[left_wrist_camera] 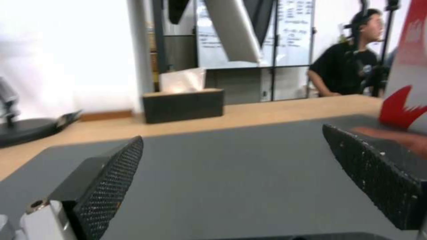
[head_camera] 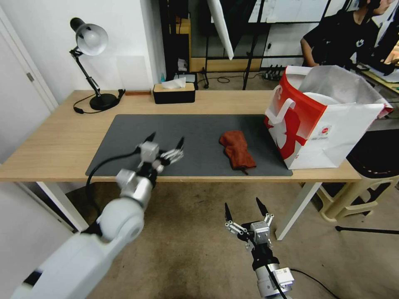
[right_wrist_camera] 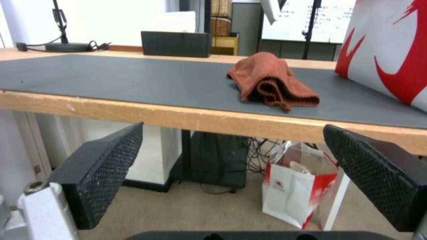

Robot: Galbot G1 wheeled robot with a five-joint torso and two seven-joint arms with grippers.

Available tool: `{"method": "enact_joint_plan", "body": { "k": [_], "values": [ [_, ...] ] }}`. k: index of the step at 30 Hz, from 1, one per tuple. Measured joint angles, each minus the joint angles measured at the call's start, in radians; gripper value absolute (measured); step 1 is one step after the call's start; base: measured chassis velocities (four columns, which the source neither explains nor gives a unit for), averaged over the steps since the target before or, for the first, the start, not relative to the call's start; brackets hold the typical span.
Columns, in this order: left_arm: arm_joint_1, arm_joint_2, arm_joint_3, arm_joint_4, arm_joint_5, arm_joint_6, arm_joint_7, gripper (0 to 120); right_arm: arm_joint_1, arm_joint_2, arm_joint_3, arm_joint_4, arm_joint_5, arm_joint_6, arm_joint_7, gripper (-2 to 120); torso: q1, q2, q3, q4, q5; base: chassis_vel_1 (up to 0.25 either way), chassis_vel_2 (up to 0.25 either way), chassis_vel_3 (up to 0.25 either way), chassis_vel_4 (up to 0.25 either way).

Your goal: Sweep shrimp from table into container with towel, then put container into takeout bag.

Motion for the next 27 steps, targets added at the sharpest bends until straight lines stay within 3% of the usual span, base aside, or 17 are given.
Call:
{"method": "enact_joint_plan", "body": {
  "k": [3, 4, 8, 9, 11, 21, 27],
  "values": [
    [0.13, -0.042, -0.063, -0.006, 0.085, -0.073, 0.008, 100, -0.004, 0.0, 0.001, 0.011, -0.004, 0.001, 0.006, 100, 0.0, 0.0, 0.0, -0.0003, 0.0002, 0.0, 0.0, 0.0, 0.0],
    [0.13, -0.042, -0.063, -0.006, 0.085, -0.073, 0.008, 100, -0.004, 0.0, 0.001, 0.011, -0.004, 0.001, 0.006, 100, 0.0, 0.0, 0.0, -0.0003, 0.0002, 0.0, 0.0, 0.0, 0.0],
    [0.27, -0.117, -0.135, 0.008, 0.175, -0.174, 0.021, 100, -0.014, -0.003, 0.006, 0.027, -0.003, 0.01, 0.021, 100, 0.0, 0.0, 0.0, -0.0002, 0.0004, 0.0, 0.0, 0.0, 0.0],
    [0.27, -0.117, -0.135, 0.008, 0.175, -0.174, 0.021, 100, -0.014, -0.003, 0.006, 0.027, -0.003, 0.01, 0.021, 100, 0.0, 0.0, 0.0, -0.0002, 0.0004, 0.0, 0.0, 0.0, 0.0],
    [0.325, -0.146, -0.16, 0.015, 0.222, -0.216, 0.027, 100, -0.015, -0.005, 0.011, 0.032, 0.002, 0.018, 0.029, 100, 0.0, 0.0, 0.0, -0.0004, 0.0003, 0.0, 0.0, 0.0, 0.0],
    [0.442, -0.222, -0.209, 0.077, 0.281, -0.317, 0.041, 100, -0.005, -0.013, 0.034, 0.034, 0.053, 0.036, 0.027, 100, 0.0, 0.0, 0.0, -0.0003, 0.0003, 0.0, 0.0, 0.0, 0.0],
    [0.453, -0.246, -0.228, 0.119, 0.297, -0.368, 0.053, 100, -0.001, -0.015, 0.032, 0.031, 0.084, 0.027, 0.023, 100, 0.0, 0.0, 0.0, -0.0003, 0.0003, 0.0, 0.0, 0.0, 0.0]
  ]
}}
